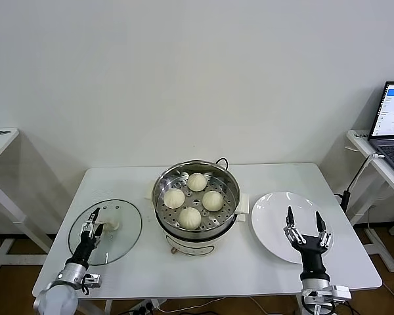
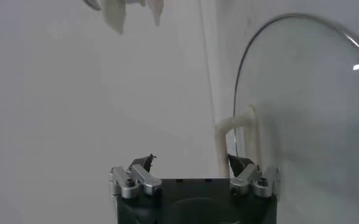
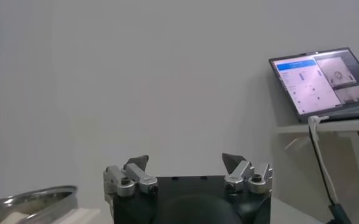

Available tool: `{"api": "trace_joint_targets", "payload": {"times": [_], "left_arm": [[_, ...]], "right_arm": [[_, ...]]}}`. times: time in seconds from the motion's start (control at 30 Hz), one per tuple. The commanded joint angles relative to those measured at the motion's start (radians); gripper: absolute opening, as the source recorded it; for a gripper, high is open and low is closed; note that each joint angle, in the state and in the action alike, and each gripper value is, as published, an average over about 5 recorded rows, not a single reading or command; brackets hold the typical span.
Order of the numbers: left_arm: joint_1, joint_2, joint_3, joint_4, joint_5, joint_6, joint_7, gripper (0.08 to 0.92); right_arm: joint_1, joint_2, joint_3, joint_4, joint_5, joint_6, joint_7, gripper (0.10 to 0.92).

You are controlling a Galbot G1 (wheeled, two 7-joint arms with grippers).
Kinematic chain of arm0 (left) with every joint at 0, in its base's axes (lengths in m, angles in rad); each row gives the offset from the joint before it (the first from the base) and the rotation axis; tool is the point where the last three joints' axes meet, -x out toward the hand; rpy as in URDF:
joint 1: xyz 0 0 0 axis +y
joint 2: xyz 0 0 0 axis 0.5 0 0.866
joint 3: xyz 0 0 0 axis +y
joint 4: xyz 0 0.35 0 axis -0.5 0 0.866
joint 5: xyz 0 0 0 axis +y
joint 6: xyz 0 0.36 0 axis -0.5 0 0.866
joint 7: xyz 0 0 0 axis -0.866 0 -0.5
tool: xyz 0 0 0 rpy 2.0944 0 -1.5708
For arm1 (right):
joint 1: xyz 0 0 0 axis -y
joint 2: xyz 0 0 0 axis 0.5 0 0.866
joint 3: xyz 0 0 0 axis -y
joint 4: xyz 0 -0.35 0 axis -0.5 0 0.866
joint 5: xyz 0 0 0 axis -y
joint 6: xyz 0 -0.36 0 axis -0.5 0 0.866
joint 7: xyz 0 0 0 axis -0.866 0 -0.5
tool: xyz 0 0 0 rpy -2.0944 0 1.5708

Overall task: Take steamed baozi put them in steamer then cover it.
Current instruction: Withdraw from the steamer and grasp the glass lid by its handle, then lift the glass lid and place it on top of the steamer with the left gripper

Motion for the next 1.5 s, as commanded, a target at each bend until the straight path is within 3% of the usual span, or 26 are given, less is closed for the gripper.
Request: {"api": "trace_joint_targets", "payload": {"times": [0.03, 0.47, 0.83, 1.2, 1.4, 1.5], "left_arm": [[-0.067, -0.001, 0.006, 0.059, 0.022, 0.012, 0.002, 0.823], [-0.092, -0.002, 0.015, 0.099, 0.022, 0.027, 0.002, 0.81], [-0.088, -0.014, 0.01, 0.081, 0.026, -0.004, -0.007, 0.515], [-0.004, -0.011, -0.005, -0.131, -0.022, 0.008, 0.011, 0.211], [0.085, 0.035, -0.059, -0.37, -0.125, 0.074, 0.08, 0.188], [0.119, 0.093, -0.089, -0.481, -0.241, 0.153, 0.177, 0.188]], "right_arm": [[-0.002, 0.005, 0.0, -0.008, -0.007, 0.005, 0.001, 0.823], [-0.004, 0.009, 0.0, -0.012, -0.017, 0.014, 0.002, 0.823], [0.013, 0.009, -0.001, -0.031, -0.021, 0.018, 0.005, 0.823], [0.027, 0.008, -0.001, -0.046, -0.017, 0.018, 0.007, 0.823], [0.033, 0.007, -0.003, -0.045, -0.015, 0.017, 0.006, 0.823], [0.035, 0.004, -0.003, -0.042, -0.012, 0.016, 0.006, 0.823]]}}
